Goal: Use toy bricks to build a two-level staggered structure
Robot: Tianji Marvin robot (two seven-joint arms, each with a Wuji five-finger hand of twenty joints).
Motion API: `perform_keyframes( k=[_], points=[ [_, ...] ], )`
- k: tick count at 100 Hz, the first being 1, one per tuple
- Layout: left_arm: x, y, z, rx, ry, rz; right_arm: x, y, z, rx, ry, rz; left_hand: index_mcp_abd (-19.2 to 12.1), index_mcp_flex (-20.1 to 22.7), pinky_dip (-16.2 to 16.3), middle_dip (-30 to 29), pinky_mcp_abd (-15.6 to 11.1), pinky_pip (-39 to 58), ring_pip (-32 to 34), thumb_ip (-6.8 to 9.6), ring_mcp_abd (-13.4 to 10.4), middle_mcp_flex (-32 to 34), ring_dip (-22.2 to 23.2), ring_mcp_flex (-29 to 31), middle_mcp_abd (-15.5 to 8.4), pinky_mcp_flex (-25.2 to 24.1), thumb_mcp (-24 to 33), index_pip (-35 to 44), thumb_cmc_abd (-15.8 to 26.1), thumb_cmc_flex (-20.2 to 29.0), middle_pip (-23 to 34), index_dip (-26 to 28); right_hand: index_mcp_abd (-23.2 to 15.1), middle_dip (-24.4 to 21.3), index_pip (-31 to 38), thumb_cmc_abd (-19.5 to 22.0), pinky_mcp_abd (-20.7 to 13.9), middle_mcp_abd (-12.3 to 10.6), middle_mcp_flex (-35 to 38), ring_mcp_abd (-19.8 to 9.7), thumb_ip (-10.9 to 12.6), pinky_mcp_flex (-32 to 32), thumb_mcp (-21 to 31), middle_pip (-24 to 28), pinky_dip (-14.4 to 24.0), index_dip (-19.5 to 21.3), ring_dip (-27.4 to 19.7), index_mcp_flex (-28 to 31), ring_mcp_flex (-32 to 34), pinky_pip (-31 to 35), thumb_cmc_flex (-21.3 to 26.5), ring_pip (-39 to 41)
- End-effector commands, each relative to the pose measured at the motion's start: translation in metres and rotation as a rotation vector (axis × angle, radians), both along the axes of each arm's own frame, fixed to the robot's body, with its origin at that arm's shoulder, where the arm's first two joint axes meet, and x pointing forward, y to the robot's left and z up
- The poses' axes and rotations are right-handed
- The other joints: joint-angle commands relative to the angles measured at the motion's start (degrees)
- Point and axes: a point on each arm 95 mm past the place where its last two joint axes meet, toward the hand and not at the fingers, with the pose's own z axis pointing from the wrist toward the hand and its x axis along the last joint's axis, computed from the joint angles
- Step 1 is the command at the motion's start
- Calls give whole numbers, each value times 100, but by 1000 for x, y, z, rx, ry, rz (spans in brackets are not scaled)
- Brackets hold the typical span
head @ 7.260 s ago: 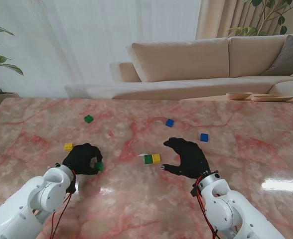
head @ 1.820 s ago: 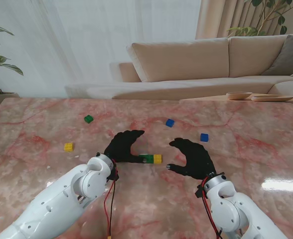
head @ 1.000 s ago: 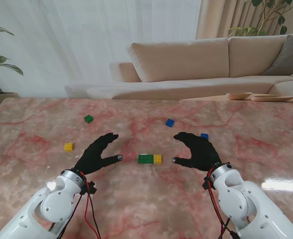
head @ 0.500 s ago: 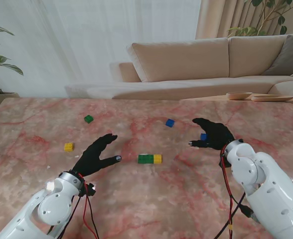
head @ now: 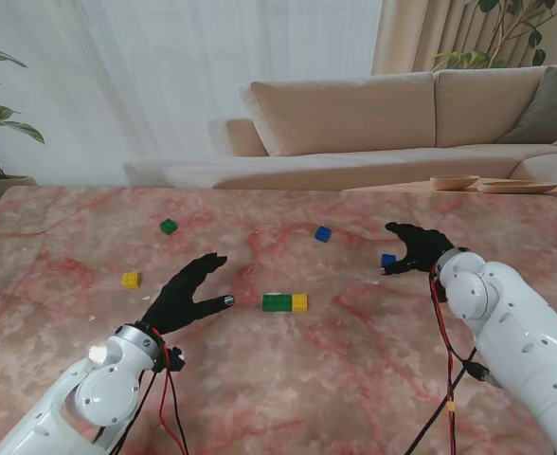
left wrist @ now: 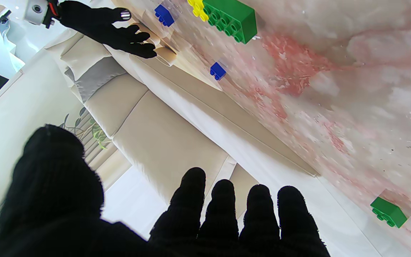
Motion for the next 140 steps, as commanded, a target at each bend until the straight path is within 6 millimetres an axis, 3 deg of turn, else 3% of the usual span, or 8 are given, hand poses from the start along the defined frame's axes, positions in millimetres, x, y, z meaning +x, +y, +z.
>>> perform_keyframes(
  k=[1,28,53,67,82,98,121,140],
  points=[
    [-1,-2,-1,-3,3,1,4,-6,-2,-4,17,-18,-87,139,-58,54,-328,-66,-198,155,-317,-48,-77,-30,-128,2,-35,65,86,-70,104,75,114,208,-142,-136,-82,23,-168,-10,109,25,-151,58,80,-434,149,-134,-142,123,162,153],
    [-2,-1,-2,5,14,1,21,-14,-17,-27,66,-32,-84,136,-60,54,-335,-94,-198,147,-327,-48,-77,-40,-127,-11,-22,65,86,-58,103,85,100,366,-46,-129,-102,-14,-129,-37,46,174,-206,309,151,-472,264,-118,-31,305,361,436],
    [-3,1,-1,15,22,1,32,-15,-30,-58,71,-9,-87,144,-62,55,-338,-124,-196,142,-326,-47,-77,-39,-119,-4,-10,66,77,-45,105,90,83,706,603,-192,-116,-92,-120,-109,14,318,-301,1352,385,1692,437,-381,148,766,469,859],
    [-3,1,-1,19,23,0,35,-15,-39,-63,75,-10,-88,148,-62,54,-340,-143,-199,140,-326,-52,-78,-49,-128,-7,3,82,79,-37,103,102,-34,1011,1156,-183,-248,-230,0,-209,-17,404,-335,1945,1045,2159,850,-287,251,1510,489,1580],
    [-3,2,0,25,24,-1,37,-15,-47,-70,66,-20,-79,139,-63,53,-338,-159,-198,139,-319,-53,-78,-55,-120,-8,15,88,73,-28,100,111,-438,1487,1880,-176,-414,-595,201,-409,-47,517,-361,2538,1823,2687,1342,-130,404,2333,553,2450],
    [-3,2,0,28,29,-5,36,-16,-54,-68,51,-27,-76,129,-65,46,-340,-186,-199,137,-323,-57,-78,-65,-123,-13,25,93,94,-39,88,119,-967,1836,2447,-154,-454,-921,849,-537,-105,758,-331,2931,2110,3257,1600,433,869,2935,836,2949],
    [-3,0,-1,26,37,-6,31,-18,-63,-45,45,-52,-64,127,-73,30,-348,-230,-198,153,-318,-68,-77,-98,-101,-18,67,102,141,-35,60,132,-1705,2068,3468,-82,-381,-1203,2136,-618,-311,1383,222,3012,2146,3591,1815,1410,1862,3529,1039,3240],
    [-2,-2,-1,29,36,-13,26,-18,-69,-40,42,-48,-63,122,-73,20,-349,-270,-197,155,-319,-68,-78,-108,-103,-14,90,99,146,-40,45,139,-1900,2154,4112,-206,-339,-1264,2722,-640,-334,1566,872,2901,2154,3104,1942,1722,2271,3713,1180,3279]
  ],
)
